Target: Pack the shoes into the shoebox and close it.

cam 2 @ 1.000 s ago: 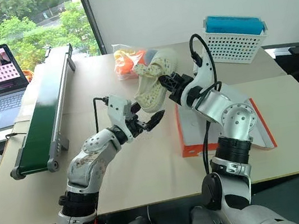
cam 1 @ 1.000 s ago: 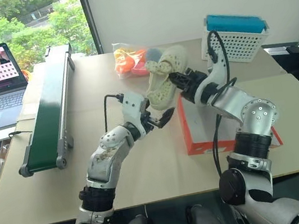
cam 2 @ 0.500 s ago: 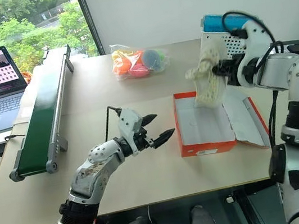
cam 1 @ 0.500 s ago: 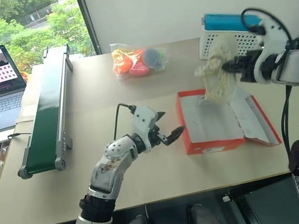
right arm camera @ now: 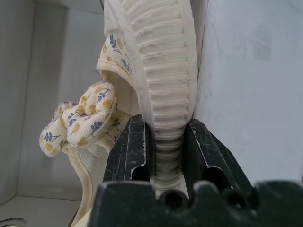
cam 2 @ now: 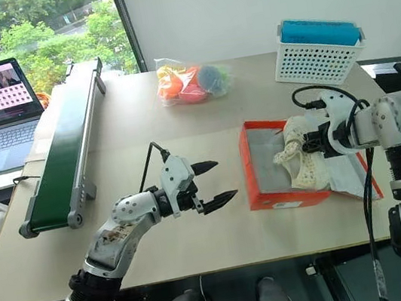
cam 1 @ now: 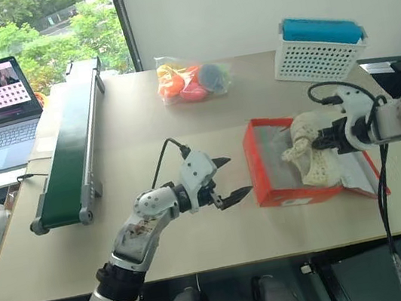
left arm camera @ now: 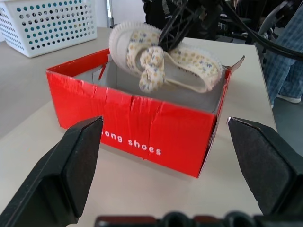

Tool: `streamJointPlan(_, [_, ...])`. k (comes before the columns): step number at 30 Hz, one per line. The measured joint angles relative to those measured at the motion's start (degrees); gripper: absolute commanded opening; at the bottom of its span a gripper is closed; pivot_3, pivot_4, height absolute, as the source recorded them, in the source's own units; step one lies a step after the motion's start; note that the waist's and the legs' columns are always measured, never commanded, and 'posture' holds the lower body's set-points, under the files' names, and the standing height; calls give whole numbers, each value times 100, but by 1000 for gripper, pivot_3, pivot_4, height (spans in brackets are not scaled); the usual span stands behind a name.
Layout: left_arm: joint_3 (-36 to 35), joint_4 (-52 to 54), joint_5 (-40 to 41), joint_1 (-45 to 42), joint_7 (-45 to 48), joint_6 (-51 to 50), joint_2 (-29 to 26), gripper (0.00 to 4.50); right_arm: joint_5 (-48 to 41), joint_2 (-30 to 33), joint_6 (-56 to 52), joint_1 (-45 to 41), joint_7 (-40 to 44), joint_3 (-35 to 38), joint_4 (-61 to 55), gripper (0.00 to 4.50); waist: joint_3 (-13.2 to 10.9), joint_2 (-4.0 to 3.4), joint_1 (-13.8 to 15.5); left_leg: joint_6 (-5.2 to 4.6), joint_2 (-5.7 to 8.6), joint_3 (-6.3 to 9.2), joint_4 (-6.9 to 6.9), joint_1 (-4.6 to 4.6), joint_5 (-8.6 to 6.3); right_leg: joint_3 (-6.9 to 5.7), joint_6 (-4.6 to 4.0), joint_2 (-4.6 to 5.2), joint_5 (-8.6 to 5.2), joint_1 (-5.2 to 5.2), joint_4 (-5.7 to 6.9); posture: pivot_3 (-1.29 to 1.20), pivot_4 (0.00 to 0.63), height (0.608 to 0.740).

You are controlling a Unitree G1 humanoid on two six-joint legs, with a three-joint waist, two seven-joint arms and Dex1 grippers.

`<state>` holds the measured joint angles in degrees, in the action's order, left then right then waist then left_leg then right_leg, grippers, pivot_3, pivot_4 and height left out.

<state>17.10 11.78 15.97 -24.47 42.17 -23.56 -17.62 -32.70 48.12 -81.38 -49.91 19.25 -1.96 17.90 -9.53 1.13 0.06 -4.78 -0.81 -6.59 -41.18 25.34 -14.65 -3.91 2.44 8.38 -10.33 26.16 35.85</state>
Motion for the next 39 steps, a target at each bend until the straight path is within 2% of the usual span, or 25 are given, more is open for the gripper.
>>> streamJointPlan(9, [-26,77,-4,-1,-46,-33,5,4489,550,-396,492,284,249,-28,297,736,0,0,31,33,1,0,-3,3,20,-1,2,0,0,-1,-2,0,150,705])
streamJointPlan(11, [-41,127,-3,-10,-48,-34,5,4500,669,-437,565,325,304,-27,403,1569,0,0,44,33,2,0,-7,4,19,-1,2,0,0,-2,-2,0,150,705])
streamJointPlan(13, [-53,127,-3,-13,-55,-39,-1,4500,730,-490,601,337,329,14,428,2070,0,0,43,33,1,0,-8,2,20,-1,2,0,0,-2,1,0,150,705])
streamJointPlan(19, [-54,191,-3,-14,-93,-53,-2,4500,861,-600,615,319,391,53,332,4127,0,0,42,31,0,1,-12,2,19,-1,2,0,0,-4,3,0,150,705])
streamJointPlan(26, [-199,192,-21,-32,-205,-48,-25,4500,946,-839,524,-156,368,52,-333,4127,1,-1,25,33,-1,2,-10,2,20,-2,2,-1,0,-1,7,0,150,705])
streamJointPlan(32, [-772,-296,-283,-195,-782,16,-46,4500,1059,-870,631,-232,310,54,-860,4127,1,-1,47,32,1,3,-12,5,19,-4,3,0,0,-3,3,0,150,705])
streamJointPlan(33, [-1113,-637,-447,-323,-1394,70,141,4500,1094,-881,972,-75,437,56,-1277,4127,0,0,56,32,2,4,-12,6,19,-5,5,1,1,-1,2,0,150,705])
streamJointPlan(36, [-1836,-1294,-738,-643,-2564,45,226,4500,669,-1039,1593,236,1052,103,-2472,4127,0,1,-4,37,-2,9,-3,2,22,-7,6,-3,2,0,4,0,150,705])
streamJointPlan(39, [-2591,-1711,-879,-771,-3554,-59,230,4500,-373,-1334,2034,1019,1954,451,-4051,4127,1,4,-12,41,-3,15,6,1,25,-16,6,-3,1,-5,3,0,150,705])
